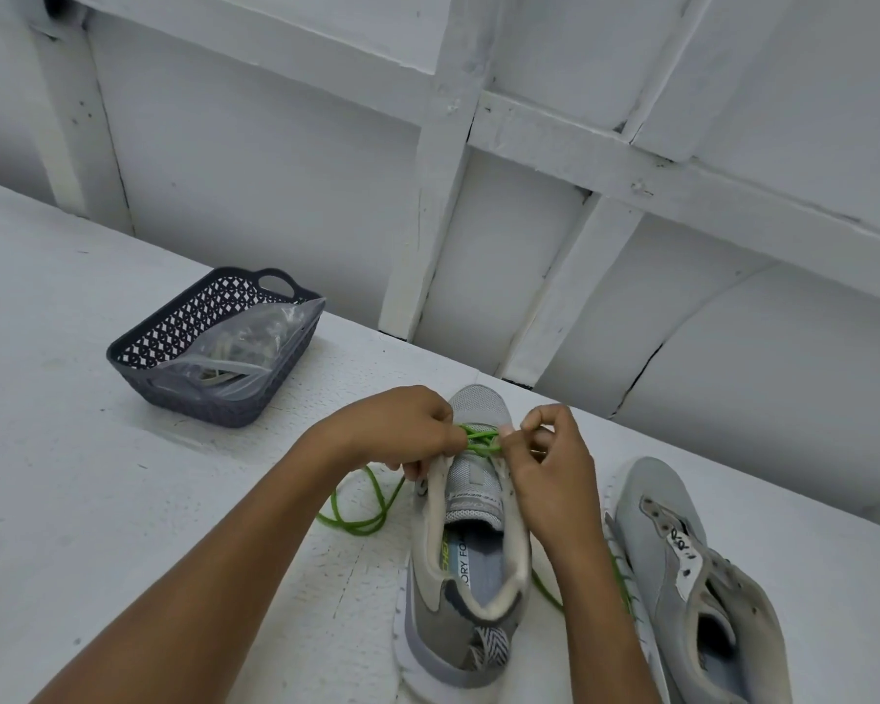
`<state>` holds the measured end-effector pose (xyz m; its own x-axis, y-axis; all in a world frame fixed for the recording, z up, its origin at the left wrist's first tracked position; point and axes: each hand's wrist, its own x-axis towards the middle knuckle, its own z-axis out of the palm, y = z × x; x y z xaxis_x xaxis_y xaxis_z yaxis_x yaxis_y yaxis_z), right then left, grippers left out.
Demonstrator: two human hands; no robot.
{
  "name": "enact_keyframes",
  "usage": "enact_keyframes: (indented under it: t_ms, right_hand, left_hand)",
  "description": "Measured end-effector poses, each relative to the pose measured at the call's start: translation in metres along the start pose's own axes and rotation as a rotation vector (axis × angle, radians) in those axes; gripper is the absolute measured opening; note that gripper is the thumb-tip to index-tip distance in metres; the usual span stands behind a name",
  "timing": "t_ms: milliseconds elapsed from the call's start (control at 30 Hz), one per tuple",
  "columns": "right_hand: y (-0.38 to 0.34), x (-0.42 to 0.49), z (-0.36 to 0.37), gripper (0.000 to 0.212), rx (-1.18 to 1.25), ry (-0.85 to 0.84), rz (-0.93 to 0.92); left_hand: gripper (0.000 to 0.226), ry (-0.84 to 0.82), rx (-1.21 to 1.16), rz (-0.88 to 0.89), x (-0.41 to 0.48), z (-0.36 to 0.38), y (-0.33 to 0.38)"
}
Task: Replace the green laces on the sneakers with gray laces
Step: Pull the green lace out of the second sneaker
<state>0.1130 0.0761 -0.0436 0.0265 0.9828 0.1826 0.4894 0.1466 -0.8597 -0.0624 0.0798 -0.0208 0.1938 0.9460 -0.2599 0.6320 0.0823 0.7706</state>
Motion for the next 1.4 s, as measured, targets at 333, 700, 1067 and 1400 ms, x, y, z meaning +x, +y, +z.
enact_keyframes:
  t_ms: [333,700,1067,1400]
  right_hand:
    - [-0.031,0.002,0.004,0.024,-0.868,-0.343,-0.207]
    - [-0.022,0.001,0.004,0.023,0.333,0.075,0.081]
    - [-0.028,0.011,0.001,0.007,-0.571,-0.263,-0.037]
    - [-0.031,0.011,-0.003,0.016,-0.064,-0.196,-0.008]
  left_hand:
    - [0.018,0.015,-0.006,0.009,-0.001,0.002,0.001]
    - [0.017,-0.007,-0.046,-0.014,0.002,0.0,-0.002]
    - [0.014,-0.005,-0.036,-0.009,0.002,0.001,-0.001]
    - [0.014,-0.017,-0.043,-0.01,0.0,-0.003,-0.001]
